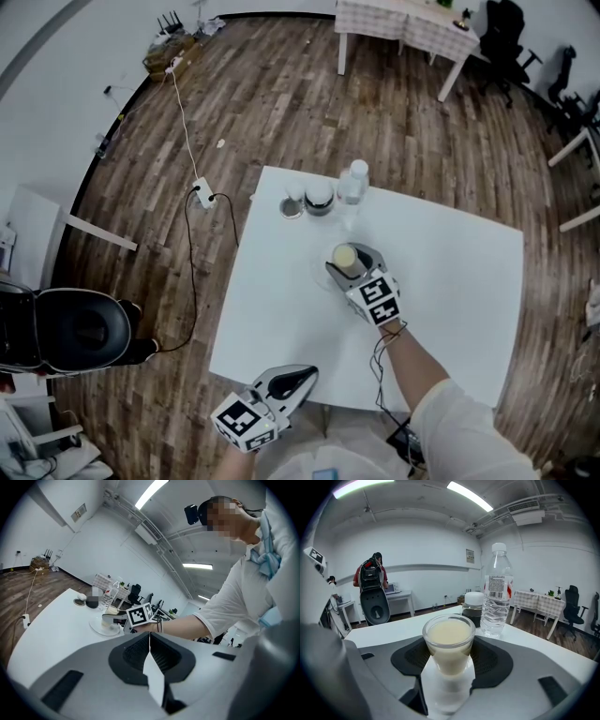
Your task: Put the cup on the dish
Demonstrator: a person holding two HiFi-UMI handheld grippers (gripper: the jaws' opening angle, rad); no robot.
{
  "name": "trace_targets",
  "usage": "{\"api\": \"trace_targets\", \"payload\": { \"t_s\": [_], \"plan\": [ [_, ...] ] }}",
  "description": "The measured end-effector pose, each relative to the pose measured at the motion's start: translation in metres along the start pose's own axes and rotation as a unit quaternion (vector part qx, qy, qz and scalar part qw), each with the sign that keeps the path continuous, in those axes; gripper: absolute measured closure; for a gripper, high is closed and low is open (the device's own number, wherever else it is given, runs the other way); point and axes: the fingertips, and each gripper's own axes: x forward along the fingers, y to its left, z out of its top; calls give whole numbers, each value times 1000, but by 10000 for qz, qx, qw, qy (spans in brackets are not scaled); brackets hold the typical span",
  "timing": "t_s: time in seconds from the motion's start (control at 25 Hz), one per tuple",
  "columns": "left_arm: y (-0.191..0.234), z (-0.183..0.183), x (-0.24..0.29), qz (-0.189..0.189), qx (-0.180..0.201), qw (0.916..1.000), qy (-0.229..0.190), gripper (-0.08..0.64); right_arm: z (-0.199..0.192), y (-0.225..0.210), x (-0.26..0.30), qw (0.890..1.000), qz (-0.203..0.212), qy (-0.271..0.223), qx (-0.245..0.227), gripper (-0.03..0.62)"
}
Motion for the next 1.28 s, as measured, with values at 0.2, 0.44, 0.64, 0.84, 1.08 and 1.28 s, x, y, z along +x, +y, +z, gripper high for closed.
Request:
{"api": "trace_targets", "payload": {
  "t_s": [0.2, 0.44, 0.64, 0.84, 1.08, 1.28],
  "plan": [
    [5, -2, 0, -5, -38, 10000, 26, 558, -6, 2, 6, 10000, 21, 68, 4, 314],
    [4, -3, 2, -14, -53, 10000, 58, 558, -9, 1, 8, 9999, 46, 82, 51, 314],
    [4, -6, 4, -35, -65, 9999, 99, 558, -10, 0, 9, 10000, 44, 59, 25, 314],
    [6, -6, 7, -52, -57, 9999, 111, 558, -11, 0, 12, 10000, 34, 21, -52, 314],
    [6, -5, 9, -68, -44, 9999, 136, 558, -10, -1, 13, 10000, 50, 4, -70, 314],
    [6, -4, 11, -73, -38, 9999, 151, 558, -9, 0, 13, 9999, 86, 10, -82, 314]
  ]
}}
